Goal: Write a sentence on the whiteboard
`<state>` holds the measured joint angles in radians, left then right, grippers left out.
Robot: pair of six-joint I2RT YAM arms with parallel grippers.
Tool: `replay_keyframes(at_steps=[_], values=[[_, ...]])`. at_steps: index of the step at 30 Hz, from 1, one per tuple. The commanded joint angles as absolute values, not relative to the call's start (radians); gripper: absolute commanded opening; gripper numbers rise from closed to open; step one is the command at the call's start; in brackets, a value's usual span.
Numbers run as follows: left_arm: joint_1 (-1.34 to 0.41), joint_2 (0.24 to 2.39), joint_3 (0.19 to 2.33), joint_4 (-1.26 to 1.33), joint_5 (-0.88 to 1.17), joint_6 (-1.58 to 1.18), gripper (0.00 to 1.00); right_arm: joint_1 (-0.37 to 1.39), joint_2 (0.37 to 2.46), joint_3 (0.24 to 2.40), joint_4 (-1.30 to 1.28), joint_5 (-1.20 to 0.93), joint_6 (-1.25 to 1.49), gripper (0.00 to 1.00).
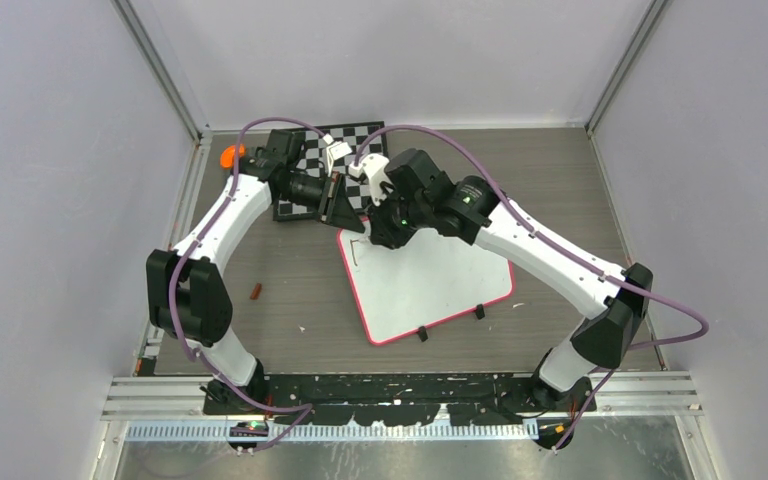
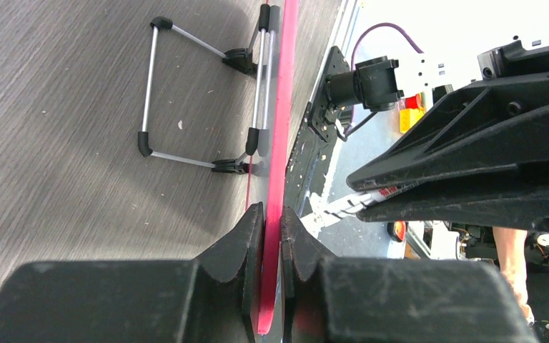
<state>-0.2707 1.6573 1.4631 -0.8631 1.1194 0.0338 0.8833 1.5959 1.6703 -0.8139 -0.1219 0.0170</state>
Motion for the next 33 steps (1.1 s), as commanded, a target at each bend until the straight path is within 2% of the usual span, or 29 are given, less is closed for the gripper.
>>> replay_keyframes(at_steps=[1,14,24,33], values=[[-0.273,1.630,1.460,-0.847,1.105,0.006,0.00,0.871,1.546,1.644,-0.785,-0.058,0.006,0.00],[-0.273,1.631,1.463,-0.848,1.105,0.006,0.00,0.896,1.594,1.662,-0.789,-0.136,0.020,0.00],[-0.273,1.626,1.464,-0.854,1.105,0.010,0.00,0.913,1.621,1.680,-0.793,-0.127,0.012,0.00],[-0.273,1.623,1.462,-0.856,1.102,0.009,0.00,0.884,1.564,1.635,-0.803,-0.086,0.005,0.00]])
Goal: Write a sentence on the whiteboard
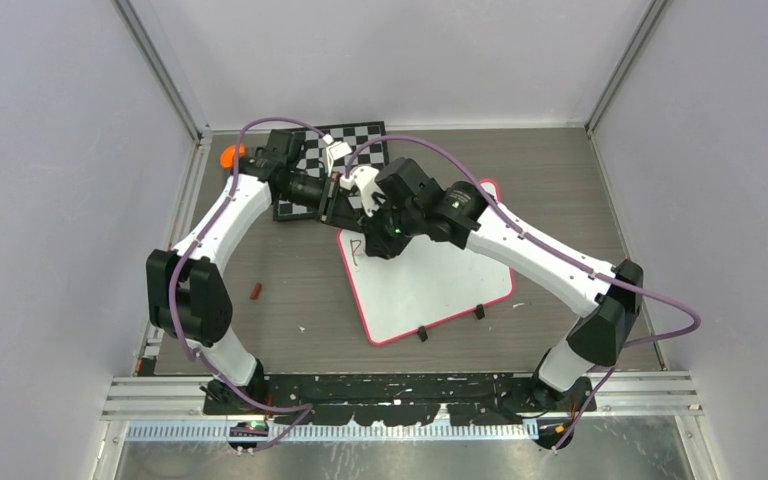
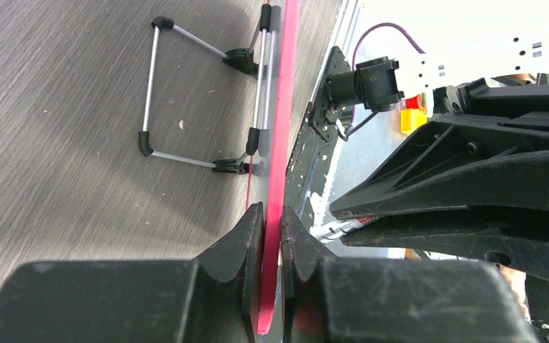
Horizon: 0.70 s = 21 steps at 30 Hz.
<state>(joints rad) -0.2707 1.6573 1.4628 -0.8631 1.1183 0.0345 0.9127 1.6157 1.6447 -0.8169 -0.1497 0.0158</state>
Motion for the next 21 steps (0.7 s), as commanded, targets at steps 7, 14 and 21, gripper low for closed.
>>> replay_keyframes(at_steps=[7,14,21], values=[[-0.273,1.624,1.463,-0.855,1.099,0.009,0.00,0.873,1.540,1.594,-0.811,-0.095,0.005,0.00],[-0.273,1.625,1.464,-0.854,1.098,0.009,0.00,0.896,1.568,1.593,-0.812,-0.126,0.006,0.00],[-0.273,1.624,1.465,-0.854,1.098,0.009,0.00,0.922,1.612,1.652,-0.809,-0.132,0.005,0.00]])
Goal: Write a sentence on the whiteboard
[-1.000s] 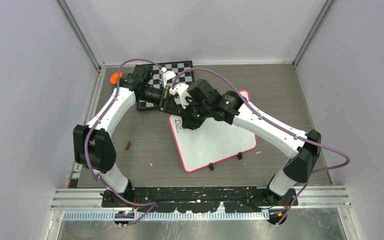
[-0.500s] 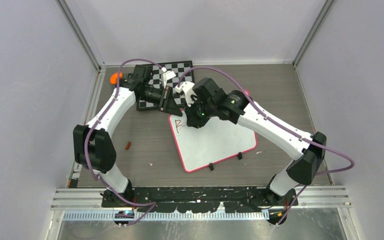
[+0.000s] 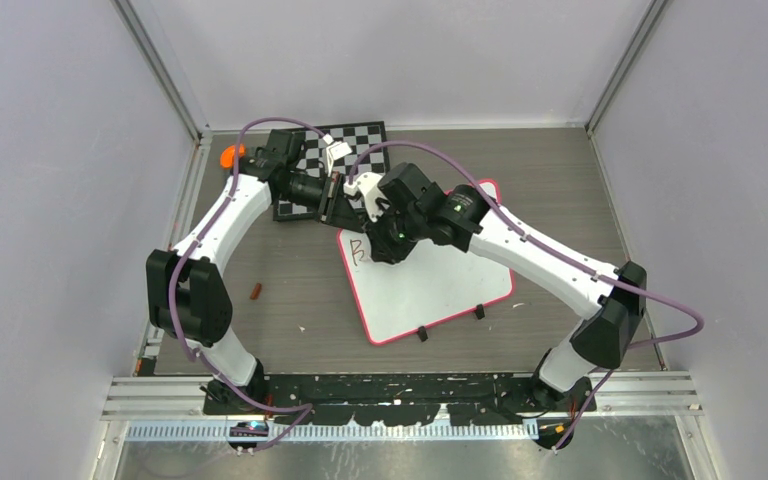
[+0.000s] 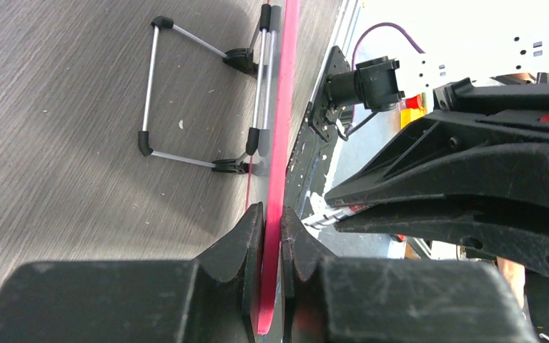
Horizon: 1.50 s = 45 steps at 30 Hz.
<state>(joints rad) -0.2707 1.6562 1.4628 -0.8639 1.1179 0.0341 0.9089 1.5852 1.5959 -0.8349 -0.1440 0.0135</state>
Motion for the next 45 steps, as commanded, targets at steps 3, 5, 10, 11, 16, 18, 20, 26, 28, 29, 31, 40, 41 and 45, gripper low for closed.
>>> replay_keyframes(at_steps=[3,5,10,11,16,18,20,26,28,29,31,40,41,45], values=[[-0.273,1.626,1.466,-0.856,1.097,0.009,0.00,0.931,1.628,1.685,-0.824,-0.134,0.006,0.00],[-0.273,1.624,1.465,-0.857,1.097,0.010,0.00,0.930,1.628,1.698,-0.828,-0.134,0.006,0.00],[-0.273,1.623,1.466,-0.861,1.094,0.015,0.00,0.931,1.585,1.680,-0.848,-0.175,-0.043,0.00],[-0.273,1.622,1.467,-0.861,1.092,0.014,0.00,0.930,1.572,1.672,-0.855,-0.180,-0.053,0.00],[-0.273,1.609,1.469,-0.860,1.093,0.014,0.00,0.916,1.519,1.655,-0.872,-0.196,-0.067,0.00],[-0.273,1.608,1.465,-0.858,1.093,0.014,0.00,0.910,1.520,1.663,-0.871,-0.177,-0.069,0.00],[-0.273,1.609,1.465,-0.857,1.091,0.014,0.00,0.908,1.528,1.672,-0.869,-0.148,-0.069,0.00],[-0.273,1.605,1.467,-0.859,1.091,0.014,0.00,0.907,1.555,1.692,-0.860,-0.104,-0.062,0.00],[-0.273,1.603,1.465,-0.859,1.090,0.014,0.00,0.907,1.564,1.701,-0.858,-0.084,-0.061,0.00],[-0.273,1.601,1.465,-0.859,1.089,0.015,0.00,0.908,1.567,1.704,-0.856,-0.073,-0.060,0.00],[-0.273,1.601,1.465,-0.860,1.087,0.017,0.00,0.906,1.573,1.710,-0.856,-0.068,-0.058,0.00],[-0.273,1.605,1.466,-0.862,1.088,0.019,0.00,0.899,1.561,1.659,-0.861,-0.047,-0.064,0.00],[-0.273,1.606,1.468,-0.862,1.088,0.019,0.00,0.898,1.556,1.648,-0.861,-0.045,-0.064,0.00],[-0.272,1.610,1.466,-0.861,1.088,0.019,0.00,0.897,1.540,1.606,-0.861,-0.052,-0.063,0.00]])
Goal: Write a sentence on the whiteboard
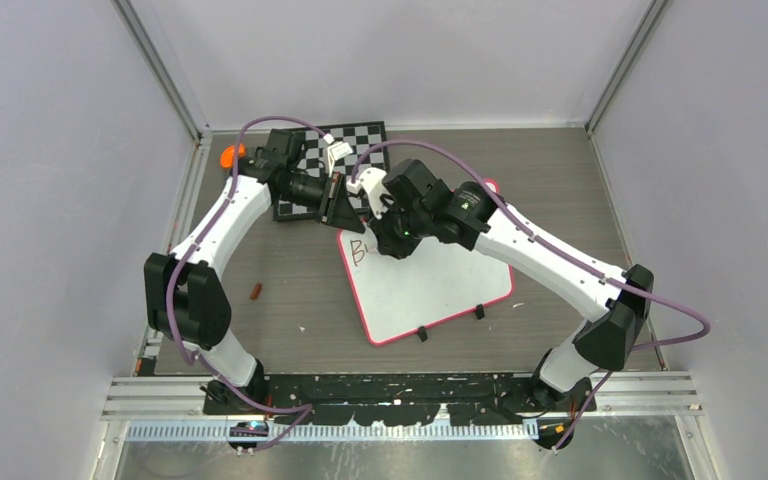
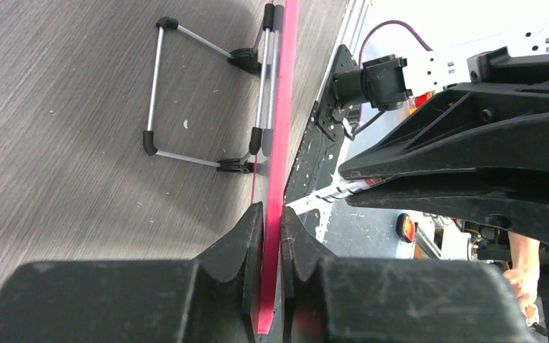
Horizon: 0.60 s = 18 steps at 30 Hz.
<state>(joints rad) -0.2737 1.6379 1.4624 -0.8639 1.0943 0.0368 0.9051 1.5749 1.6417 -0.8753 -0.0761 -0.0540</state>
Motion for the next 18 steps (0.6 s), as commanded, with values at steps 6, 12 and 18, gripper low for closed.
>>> replay_keyframes(at_steps=[6,12,18], values=[[-0.273,1.612,1.467,-0.860,1.085,0.019,0.00,0.897,1.537,1.576,-0.855,-0.078,-0.049,0.00],[-0.273,1.611,1.469,-0.861,1.085,0.019,0.00,0.897,1.553,1.627,-0.845,-0.092,-0.044,0.00],[-0.273,1.610,1.470,-0.862,1.082,0.017,0.00,0.894,1.573,1.672,-0.840,-0.089,-0.041,0.00]])
